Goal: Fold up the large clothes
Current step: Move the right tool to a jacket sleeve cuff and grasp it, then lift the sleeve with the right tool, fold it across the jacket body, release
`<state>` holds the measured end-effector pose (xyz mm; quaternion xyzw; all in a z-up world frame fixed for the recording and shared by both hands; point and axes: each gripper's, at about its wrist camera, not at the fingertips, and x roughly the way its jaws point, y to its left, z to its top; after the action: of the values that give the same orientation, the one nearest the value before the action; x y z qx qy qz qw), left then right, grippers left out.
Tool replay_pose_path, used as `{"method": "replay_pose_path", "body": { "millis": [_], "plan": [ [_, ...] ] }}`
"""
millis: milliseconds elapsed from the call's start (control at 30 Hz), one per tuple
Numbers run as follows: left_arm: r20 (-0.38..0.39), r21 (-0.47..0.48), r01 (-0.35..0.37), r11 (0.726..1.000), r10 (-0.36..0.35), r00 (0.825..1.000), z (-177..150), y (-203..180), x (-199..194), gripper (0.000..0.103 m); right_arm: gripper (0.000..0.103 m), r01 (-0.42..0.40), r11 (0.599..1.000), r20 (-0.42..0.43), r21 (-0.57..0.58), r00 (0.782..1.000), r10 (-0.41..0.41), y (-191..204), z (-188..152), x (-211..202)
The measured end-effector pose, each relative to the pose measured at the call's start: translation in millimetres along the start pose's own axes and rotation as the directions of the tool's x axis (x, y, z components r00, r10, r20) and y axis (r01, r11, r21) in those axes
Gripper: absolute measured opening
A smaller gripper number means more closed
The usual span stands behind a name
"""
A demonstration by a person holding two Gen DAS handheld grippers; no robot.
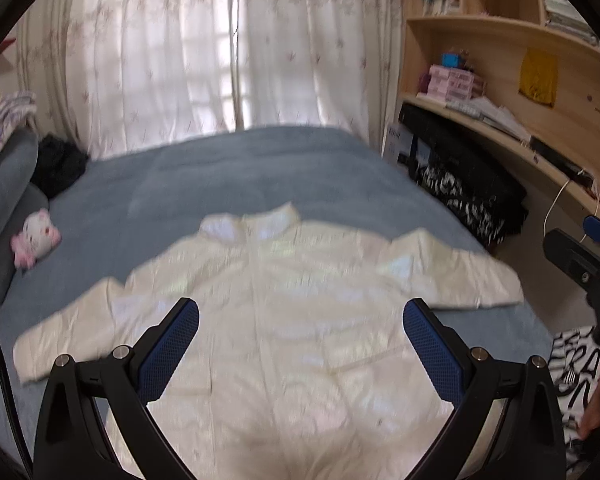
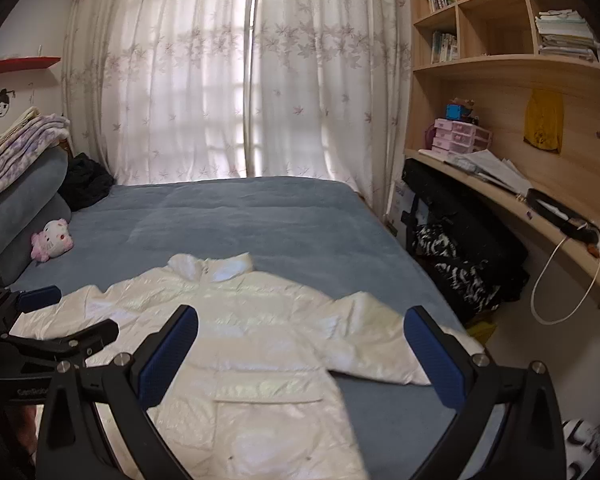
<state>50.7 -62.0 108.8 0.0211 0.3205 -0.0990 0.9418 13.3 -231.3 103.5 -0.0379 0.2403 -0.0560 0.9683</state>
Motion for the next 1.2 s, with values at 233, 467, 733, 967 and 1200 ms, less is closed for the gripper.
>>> {"method": "replay_pose_path", "body": {
  "millis": [233,467,733,967,1200],
  "plan": [
    [0.135,0.047,-0.040,0.998,0.034,0.990,62.0,-30.8,-6.5,0.101,0.103,0.088,0.996,0.022,-0.018,0.996,-0.088,-45.0,56.2,0.6],
    [0.124,0.059,0.005,0.998,-0.012,0.992,104.7,-64.9,24.9,0.102,0.103,0.092,0.985,-0.104,0.148,0.992,-0.077,-118.8,64.9,49.0],
    [0.045,0.036,0.043,0.998,-0.045,0.998,84.5,-94.5,124.5,0.102,0.090,0.223,0.910,-0.396,0.349,0.915,-0.073,-226.9,-5.5,170.4],
    [-0.043,0.020,0.015,1.000,-0.014,0.999,46.4,-122.2,211.2,0.102,0.089,0.366,0.721,-0.590,0.589,0.804,0.074,-316.3,-111.9,232.4],
    [-0.149,-0.014,-0.022,1.000,0.019,0.989,14.4,-138.0,285.9,0.102,0.086,0.466,0.466,-0.610,0.752,0.760,0.223,-345.7,-191.7,256.4]
  ]
}}
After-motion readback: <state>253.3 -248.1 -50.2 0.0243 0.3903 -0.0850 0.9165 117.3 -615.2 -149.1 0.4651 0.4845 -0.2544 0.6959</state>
